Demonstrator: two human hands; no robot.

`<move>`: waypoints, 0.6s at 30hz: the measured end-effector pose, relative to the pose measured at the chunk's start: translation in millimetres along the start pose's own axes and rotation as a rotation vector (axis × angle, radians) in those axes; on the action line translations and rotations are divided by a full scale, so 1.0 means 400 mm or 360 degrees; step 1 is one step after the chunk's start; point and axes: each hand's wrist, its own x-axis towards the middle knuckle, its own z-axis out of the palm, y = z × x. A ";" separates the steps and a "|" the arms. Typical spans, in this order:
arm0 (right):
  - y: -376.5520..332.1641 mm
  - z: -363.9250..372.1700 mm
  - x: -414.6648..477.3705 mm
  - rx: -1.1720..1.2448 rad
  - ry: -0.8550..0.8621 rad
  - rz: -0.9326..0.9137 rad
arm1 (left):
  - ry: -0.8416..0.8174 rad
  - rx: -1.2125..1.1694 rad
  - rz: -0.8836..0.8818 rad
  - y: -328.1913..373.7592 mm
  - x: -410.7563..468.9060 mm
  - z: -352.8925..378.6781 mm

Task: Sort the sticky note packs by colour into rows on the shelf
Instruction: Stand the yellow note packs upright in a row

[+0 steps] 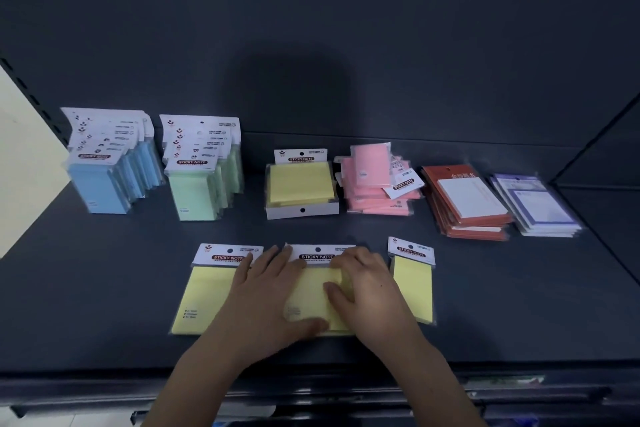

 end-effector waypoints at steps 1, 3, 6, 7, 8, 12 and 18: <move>0.003 -0.002 0.003 0.0025 -0.0014 -0.0004 | -0.0067 0.0021 0.0053 -0.006 -0.004 -0.004; 0.008 -0.006 0.011 0.0046 -0.0043 -0.0004 | -0.0115 0.0103 0.0147 -0.022 -0.006 -0.009; 0.011 -0.006 0.027 0.0022 -0.0054 0.0015 | 0.0039 0.0130 0.0254 -0.040 0.000 -0.010; 0.011 -0.005 0.032 0.0021 -0.0052 0.0028 | 0.0106 0.0169 0.0333 -0.039 0.002 -0.013; 0.011 -0.005 0.038 0.0026 -0.0041 0.0033 | 0.0120 0.0167 0.0371 -0.037 0.002 -0.015; 0.010 -0.005 0.054 0.0049 0.0028 0.0067 | 0.0213 0.0054 0.0377 -0.040 0.007 -0.003; 0.006 0.001 0.080 0.0287 0.0217 0.0123 | 0.0229 -0.0209 0.0377 -0.040 0.005 -0.013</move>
